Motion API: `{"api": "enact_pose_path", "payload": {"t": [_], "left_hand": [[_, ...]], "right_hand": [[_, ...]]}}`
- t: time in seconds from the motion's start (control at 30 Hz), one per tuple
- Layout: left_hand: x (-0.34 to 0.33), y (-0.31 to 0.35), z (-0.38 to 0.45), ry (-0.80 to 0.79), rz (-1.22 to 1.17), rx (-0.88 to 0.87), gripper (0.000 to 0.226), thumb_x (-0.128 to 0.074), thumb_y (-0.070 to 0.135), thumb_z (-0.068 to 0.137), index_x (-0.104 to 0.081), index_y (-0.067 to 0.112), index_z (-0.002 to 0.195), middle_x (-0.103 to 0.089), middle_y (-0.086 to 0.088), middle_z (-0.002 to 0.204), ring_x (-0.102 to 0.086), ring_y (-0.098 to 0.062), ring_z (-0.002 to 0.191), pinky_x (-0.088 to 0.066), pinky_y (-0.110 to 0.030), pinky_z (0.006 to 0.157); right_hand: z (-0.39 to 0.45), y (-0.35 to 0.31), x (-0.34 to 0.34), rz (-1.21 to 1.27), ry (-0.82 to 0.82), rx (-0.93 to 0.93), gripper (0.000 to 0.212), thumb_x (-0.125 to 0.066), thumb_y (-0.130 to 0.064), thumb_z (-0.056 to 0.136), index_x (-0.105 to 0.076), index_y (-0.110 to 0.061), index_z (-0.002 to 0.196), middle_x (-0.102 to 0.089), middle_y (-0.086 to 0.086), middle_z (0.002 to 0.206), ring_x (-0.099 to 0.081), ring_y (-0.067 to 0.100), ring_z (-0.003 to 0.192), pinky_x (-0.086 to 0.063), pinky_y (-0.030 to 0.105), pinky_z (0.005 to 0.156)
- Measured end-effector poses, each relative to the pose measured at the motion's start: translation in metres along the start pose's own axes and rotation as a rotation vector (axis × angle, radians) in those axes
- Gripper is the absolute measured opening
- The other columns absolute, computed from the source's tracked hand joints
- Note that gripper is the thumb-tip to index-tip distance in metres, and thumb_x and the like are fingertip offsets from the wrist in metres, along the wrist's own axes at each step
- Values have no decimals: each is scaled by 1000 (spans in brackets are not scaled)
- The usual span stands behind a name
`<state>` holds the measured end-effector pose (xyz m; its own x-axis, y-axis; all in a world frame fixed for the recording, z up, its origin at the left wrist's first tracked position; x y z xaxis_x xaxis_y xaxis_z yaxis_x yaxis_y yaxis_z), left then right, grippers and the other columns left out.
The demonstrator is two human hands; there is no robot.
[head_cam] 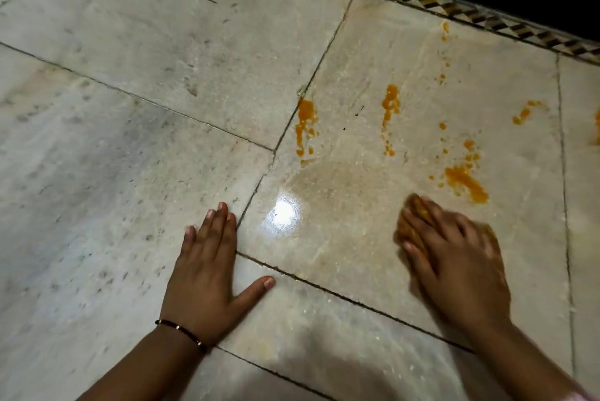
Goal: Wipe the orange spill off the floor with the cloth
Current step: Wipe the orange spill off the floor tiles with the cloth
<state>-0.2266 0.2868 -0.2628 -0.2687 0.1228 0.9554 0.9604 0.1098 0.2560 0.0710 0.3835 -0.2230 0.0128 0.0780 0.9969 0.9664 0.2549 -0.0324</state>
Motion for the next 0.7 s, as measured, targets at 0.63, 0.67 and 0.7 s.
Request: {"api": "enact_pose_path", "payload": {"t": [0.63,0.67,0.7], "left_hand": [[15,38,6,63,-54,-112,91,-18,73,87,-15,7,150,-7,-11,158,-6,-23,145,2,-39,116],[15,57,14,61,-51,-198,90,-18,71,88,-19,5,149,-10,-13,157,-10,-25,145,-2,-42,116],[13,80,22,52,-40,-302,89,-19,71,89,-21,4,148,-13,-14,156,-13,-27,144,-5,-45,115]], "right_hand": [[-28,-46,-9,12,2,245,48,-39,-52,84,-50,-40,130,-43,-5,143,-42,30,119,-22,46,101],[-57,-50,-13,-31,-12,381,49,-42,-53,83,-49,-40,130,-42,-5,143,-43,29,119,-22,46,101],[-82,-48,-17,-70,-44,499,51,-44,-54,82,-48,-40,131,-42,-6,144,-43,27,119,-24,46,101]]}}
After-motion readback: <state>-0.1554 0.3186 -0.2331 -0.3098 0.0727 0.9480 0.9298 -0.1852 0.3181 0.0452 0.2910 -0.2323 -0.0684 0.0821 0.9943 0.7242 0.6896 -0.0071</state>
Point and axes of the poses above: each hand's wrist, its own z-axis towards the middle knuckle, its own x-axis out of the back of the hand, y = z × x, the point moved 9 cm from there along z, towards the middle knuckle
